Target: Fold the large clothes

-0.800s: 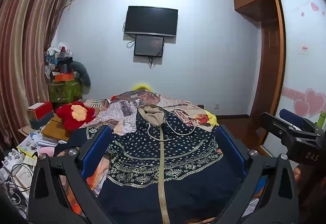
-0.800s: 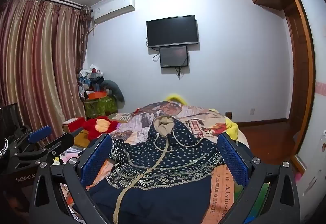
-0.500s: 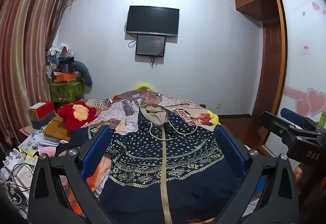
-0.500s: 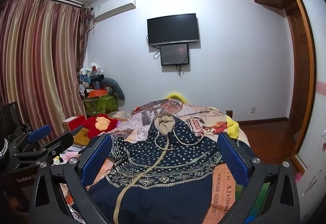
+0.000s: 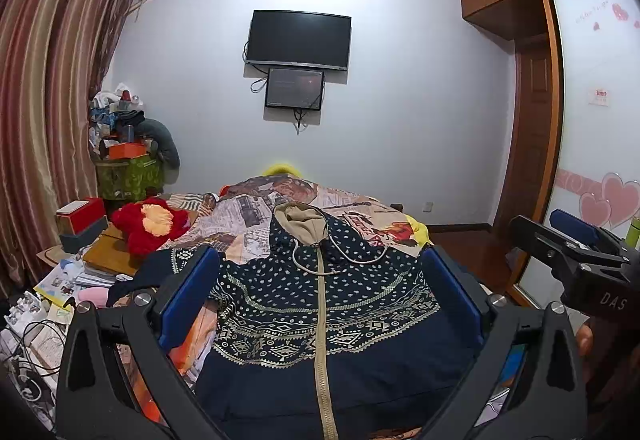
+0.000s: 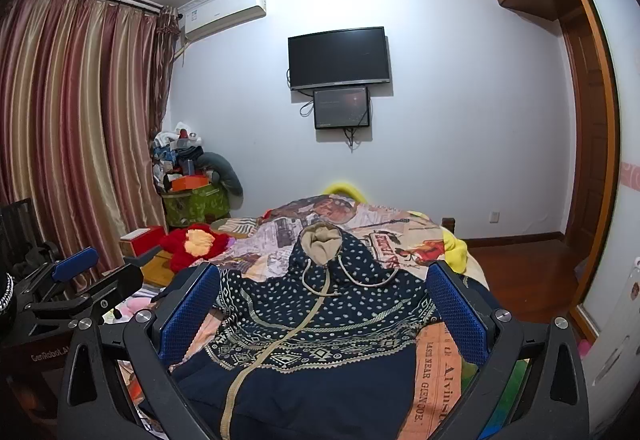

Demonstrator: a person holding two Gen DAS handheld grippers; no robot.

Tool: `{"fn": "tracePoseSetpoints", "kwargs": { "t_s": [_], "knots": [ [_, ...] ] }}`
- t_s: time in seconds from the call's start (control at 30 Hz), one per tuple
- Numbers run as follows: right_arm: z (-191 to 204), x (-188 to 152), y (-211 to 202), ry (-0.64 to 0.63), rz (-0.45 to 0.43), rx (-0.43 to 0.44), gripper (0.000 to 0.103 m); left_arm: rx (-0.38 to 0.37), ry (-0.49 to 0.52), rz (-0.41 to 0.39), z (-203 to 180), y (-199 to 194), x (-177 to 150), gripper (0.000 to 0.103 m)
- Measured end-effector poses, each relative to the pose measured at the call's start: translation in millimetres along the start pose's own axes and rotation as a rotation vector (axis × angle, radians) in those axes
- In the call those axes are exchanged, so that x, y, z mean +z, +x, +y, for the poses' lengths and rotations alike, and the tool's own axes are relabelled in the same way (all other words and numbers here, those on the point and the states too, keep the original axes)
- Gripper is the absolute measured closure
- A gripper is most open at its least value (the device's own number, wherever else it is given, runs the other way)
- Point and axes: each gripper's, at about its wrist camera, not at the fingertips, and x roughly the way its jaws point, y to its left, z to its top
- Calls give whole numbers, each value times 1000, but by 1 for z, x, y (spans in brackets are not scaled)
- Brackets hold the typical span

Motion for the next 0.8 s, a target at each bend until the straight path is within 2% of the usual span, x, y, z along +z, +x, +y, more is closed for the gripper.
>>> {"fn": "tracePoseSetpoints", "kwargs": {
  "t_s": [0.8],
  "knots": [
    [-3,2,0,4,0,-2,0,5,15,-8,-3,-1,1,1]
  ]
}}
